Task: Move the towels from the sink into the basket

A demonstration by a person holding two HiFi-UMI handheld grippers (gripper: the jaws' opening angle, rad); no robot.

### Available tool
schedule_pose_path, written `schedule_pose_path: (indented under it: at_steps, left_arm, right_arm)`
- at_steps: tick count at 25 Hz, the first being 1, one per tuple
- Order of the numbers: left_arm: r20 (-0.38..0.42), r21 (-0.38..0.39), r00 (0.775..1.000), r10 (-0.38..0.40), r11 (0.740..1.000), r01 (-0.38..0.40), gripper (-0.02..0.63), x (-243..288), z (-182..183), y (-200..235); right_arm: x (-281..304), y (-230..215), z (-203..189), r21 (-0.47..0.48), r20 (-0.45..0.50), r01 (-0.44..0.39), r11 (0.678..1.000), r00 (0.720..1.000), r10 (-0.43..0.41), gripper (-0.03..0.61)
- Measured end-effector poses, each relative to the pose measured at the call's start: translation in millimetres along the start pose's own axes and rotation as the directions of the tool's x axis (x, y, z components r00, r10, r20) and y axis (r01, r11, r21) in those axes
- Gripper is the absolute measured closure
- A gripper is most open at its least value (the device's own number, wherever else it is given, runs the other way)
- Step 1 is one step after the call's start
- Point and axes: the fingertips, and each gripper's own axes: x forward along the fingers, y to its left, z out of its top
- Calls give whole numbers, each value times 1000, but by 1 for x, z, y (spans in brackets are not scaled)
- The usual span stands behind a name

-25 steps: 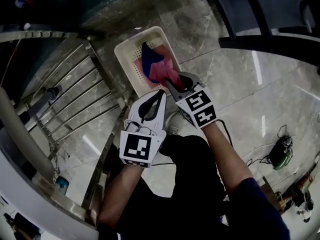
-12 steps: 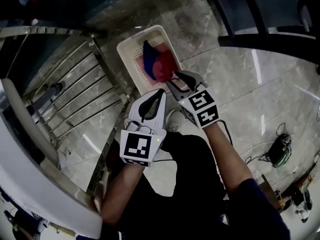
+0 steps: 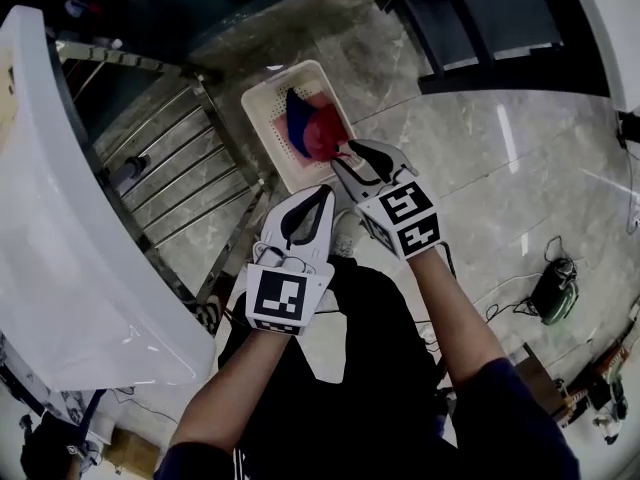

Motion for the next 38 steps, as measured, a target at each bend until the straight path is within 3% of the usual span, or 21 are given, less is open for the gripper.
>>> schedule_pose_path:
  at_steps: [10, 21, 25, 38]
  left_arm:
    - [48, 53, 999, -25, 998, 22, 606, -66, 72, -59]
    - [95, 94, 995, -38, 995, 29, 606, -142, 125, -89]
    - [150, 96, 988, -35, 995, 21, 606, -173, 152, -99]
    - [235, 142, 972, -4, 989, -30, 606, -277, 222, -72]
  right_arm:
    - [-96, 37, 57, 6, 75, 25, 1000, 997, -25, 445]
    - [-175, 83, 101, -9, 138, 60, 998, 989, -59, 448]
    - [-198, 102, 120, -15, 160, 65, 998, 985, -62, 451]
    - [-259, 173, 204, -54, 278, 117, 992, 956, -98, 463]
